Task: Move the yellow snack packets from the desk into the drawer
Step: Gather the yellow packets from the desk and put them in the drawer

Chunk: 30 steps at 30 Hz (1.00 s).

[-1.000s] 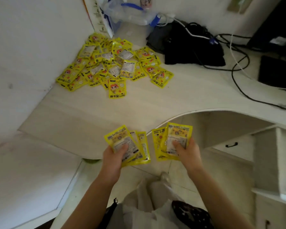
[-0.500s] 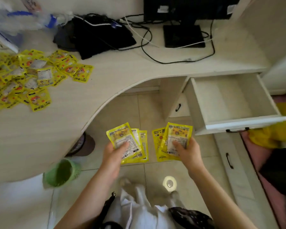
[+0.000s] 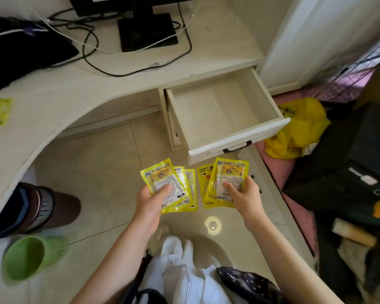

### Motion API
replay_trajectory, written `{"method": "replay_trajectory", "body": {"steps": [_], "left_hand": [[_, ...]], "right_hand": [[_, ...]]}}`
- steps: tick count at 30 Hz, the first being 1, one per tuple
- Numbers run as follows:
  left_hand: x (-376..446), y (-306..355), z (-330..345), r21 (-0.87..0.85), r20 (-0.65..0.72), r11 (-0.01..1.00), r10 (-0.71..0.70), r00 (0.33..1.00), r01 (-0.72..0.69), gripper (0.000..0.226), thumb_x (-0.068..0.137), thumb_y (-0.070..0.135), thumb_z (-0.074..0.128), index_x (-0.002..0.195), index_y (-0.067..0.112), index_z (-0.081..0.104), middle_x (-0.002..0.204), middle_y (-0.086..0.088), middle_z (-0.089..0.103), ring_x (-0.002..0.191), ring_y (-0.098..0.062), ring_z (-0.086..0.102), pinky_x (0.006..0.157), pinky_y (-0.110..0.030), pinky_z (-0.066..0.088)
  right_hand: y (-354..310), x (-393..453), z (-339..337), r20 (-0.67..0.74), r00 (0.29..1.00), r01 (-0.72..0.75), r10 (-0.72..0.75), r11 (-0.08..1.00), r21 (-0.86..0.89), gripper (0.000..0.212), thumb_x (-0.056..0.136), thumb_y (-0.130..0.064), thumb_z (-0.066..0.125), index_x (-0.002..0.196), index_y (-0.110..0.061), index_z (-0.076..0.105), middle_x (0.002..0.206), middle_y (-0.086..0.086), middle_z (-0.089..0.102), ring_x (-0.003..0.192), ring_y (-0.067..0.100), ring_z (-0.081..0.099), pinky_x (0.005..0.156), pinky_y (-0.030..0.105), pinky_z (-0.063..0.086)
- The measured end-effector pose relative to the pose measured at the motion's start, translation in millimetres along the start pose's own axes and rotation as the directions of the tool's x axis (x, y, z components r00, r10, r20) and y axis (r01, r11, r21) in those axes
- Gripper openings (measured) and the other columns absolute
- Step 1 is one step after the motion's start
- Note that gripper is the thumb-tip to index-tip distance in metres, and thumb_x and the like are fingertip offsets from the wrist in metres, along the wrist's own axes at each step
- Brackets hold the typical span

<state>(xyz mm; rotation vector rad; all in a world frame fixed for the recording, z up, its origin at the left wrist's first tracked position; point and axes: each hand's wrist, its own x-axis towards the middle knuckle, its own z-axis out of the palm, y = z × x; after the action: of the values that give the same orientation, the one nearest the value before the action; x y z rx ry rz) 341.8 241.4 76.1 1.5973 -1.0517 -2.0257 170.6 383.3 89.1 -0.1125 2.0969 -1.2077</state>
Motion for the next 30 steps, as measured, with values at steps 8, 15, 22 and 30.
{"method": "replay_trajectory", "body": {"steps": [8, 15, 22, 30], "left_hand": [[50.6, 27.6, 66.3, -0.019, 0.01, 0.999, -0.046, 0.999, 0.046, 0.03, 0.084, 0.005, 0.068, 0.113, 0.004, 0.063, 0.109, -0.016, 0.071, 0.103, -0.032, 0.067, 0.095, -0.053, 0.05], [118.6, 66.7, 119.8, -0.047, -0.015, 0.995, -0.083, 0.996, 0.082, 0.031, 0.085, 0.005, 0.067, 0.116, 0.002, 0.061, 0.107, -0.016, 0.071, 0.098, -0.031, 0.068, 0.091, -0.05, 0.052], [186.7, 85.7, 165.2, 0.029, -0.137, 0.994, -0.103, 0.985, 0.107, 0.012, 0.081, 0.009, 0.072, 0.09, 0.016, 0.067, 0.097, -0.007, 0.073, 0.091, -0.024, 0.069, 0.092, -0.044, 0.052], [231.9, 77.5, 209.7, 0.176, -0.215, 0.969, -0.136, 0.967, 0.176, 0.028, 0.084, 0.015, 0.07, 0.108, 0.009, 0.059, 0.103, -0.005, 0.066, 0.088, -0.019, 0.061, 0.074, -0.025, 0.042]], "right_hand": [[-32.7, 68.8, -33.8, -0.014, 1.0, 0.021, -0.021, 1.0, 0.023, 0.021, 0.084, -0.016, 0.068, 0.104, -0.016, 0.063, 0.097, 0.002, 0.073, 0.088, 0.019, 0.07, 0.082, 0.045, 0.058], [-82.4, 153.6, -37.3, 0.005, 0.999, 0.044, -0.044, 0.999, -0.013, 0.021, 0.082, -0.016, 0.069, 0.102, -0.022, 0.067, 0.097, -0.001, 0.074, 0.091, 0.019, 0.071, 0.085, 0.046, 0.057], [-115.3, 234.0, -28.3, 0.021, 0.999, 0.031, -0.029, 0.99, -0.138, 0.02, 0.084, -0.013, 0.067, 0.103, -0.014, 0.066, 0.096, 0.004, 0.073, 0.089, 0.023, 0.07, 0.08, 0.043, 0.058], [-112.6, 320.9, -9.8, 0.104, 0.987, -0.079, 0.122, 0.935, -0.346, 0.027, 0.084, -0.019, 0.067, 0.109, -0.011, 0.062, 0.103, 0.008, 0.07, 0.097, 0.027, 0.065, 0.085, 0.041, 0.055]]}}
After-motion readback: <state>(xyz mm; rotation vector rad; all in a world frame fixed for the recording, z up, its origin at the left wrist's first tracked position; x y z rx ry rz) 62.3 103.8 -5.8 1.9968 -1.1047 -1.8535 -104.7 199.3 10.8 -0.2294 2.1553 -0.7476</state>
